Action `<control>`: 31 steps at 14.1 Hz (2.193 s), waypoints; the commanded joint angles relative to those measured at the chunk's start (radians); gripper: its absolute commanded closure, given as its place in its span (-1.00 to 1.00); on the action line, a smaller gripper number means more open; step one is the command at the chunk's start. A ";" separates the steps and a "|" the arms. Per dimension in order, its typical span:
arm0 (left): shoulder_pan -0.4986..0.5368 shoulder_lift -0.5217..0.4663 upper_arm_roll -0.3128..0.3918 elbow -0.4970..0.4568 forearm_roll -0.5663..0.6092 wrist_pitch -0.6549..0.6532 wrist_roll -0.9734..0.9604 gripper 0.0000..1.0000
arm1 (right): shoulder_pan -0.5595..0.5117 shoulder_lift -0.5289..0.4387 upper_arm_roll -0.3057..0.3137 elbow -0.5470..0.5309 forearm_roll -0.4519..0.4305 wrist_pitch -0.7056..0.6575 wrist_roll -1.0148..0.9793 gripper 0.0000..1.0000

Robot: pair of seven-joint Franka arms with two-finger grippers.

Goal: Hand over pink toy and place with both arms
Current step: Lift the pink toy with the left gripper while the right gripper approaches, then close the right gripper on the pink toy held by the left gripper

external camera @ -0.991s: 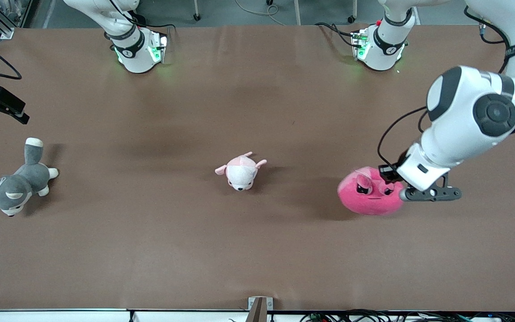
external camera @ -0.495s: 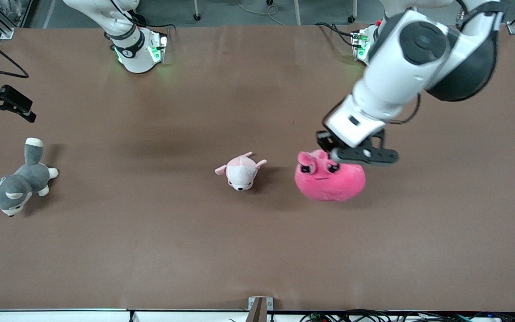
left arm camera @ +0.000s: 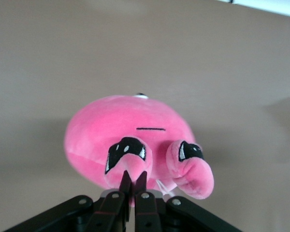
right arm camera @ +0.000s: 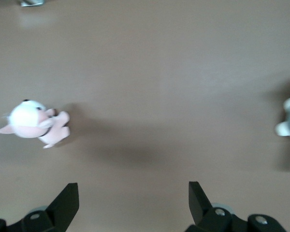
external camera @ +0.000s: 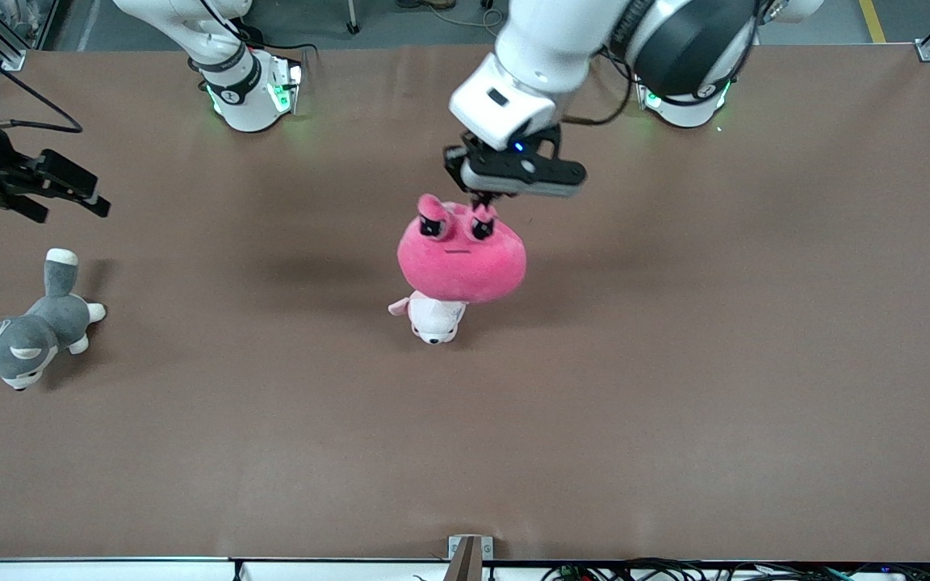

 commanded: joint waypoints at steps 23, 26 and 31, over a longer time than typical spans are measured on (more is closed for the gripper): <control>-0.177 0.170 0.004 0.061 -0.072 0.435 -0.547 1.00 | 0.238 0.096 -0.003 -0.002 0.397 -0.063 0.049 -0.49; -0.177 0.170 0.002 0.061 -0.074 0.439 -0.549 1.00 | 0.247 0.114 -0.003 -0.002 0.386 -0.039 0.046 -0.49; -0.185 0.170 0.002 0.061 -0.074 0.439 -0.549 1.00 | 0.261 0.142 -0.003 -0.002 0.376 -0.027 0.046 -0.49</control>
